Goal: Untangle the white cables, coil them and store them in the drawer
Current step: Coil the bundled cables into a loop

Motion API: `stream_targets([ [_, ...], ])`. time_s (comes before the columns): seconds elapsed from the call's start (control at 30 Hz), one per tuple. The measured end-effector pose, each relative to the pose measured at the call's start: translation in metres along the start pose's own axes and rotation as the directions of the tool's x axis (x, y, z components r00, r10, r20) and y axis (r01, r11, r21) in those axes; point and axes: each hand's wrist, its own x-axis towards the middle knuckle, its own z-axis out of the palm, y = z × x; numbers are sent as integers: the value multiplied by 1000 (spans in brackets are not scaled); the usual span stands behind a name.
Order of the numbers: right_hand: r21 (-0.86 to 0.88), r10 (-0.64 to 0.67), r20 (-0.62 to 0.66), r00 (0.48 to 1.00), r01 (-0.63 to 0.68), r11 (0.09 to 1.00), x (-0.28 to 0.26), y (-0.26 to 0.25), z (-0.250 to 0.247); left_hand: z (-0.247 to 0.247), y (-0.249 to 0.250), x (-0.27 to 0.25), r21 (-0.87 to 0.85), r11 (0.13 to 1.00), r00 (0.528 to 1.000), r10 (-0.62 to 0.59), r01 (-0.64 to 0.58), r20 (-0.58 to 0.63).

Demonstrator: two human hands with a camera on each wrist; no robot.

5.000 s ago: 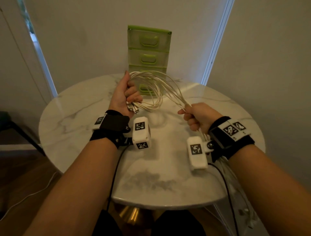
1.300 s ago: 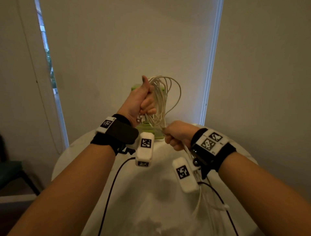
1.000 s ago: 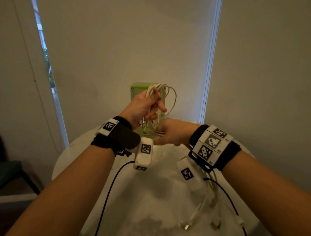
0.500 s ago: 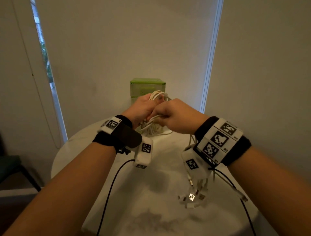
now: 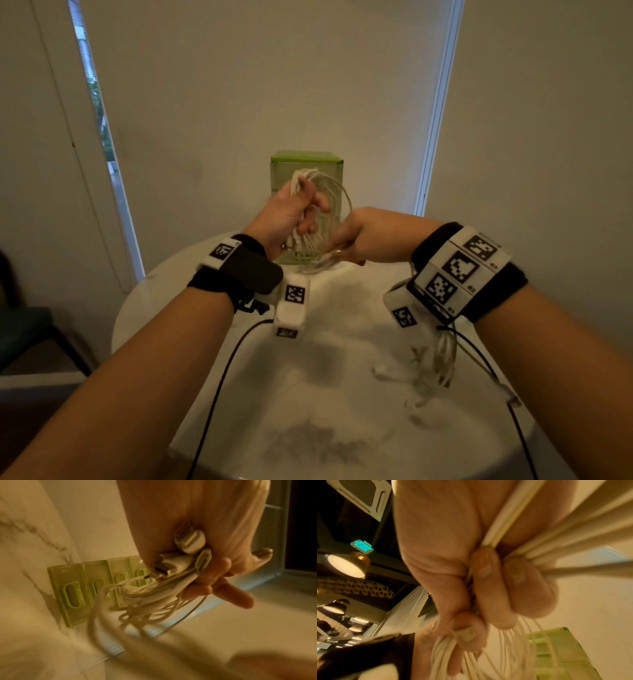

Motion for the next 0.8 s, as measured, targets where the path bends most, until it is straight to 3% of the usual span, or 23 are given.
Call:
stream_targets([
  [0.1, 49, -73, -121, 990, 79, 996, 4, -3, -6, 12, -3, -5, 174, 983, 994, -71, 56, 78],
  [0.2, 174, -91, -265, 960, 141, 975, 4, 2, -6, 12, -2, -7, 229, 970, 985, -113, 81, 131],
  [0.37, 139, -105, -444, 890, 185, 973, 8, 6, -4, 9, -5, -9, 208, 961, 954, -226, 185, 197],
  [0.57, 147, -48, -599, 799, 169, 975, 24, 12, -2, 5, -5, -10, -5, 958, 942, -282, 288, 182],
  [0.7, 258, 72, -659, 749, 135, 957, 30, 22, 1, 0, 0, -12, -290, 843, 866, -340, 453, 366],
  [0.8, 280, 81, -636, 767, 132, 951, 28, 33, 4, -12, -4, -16, -366, 732, 749, -291, 575, 596],
])
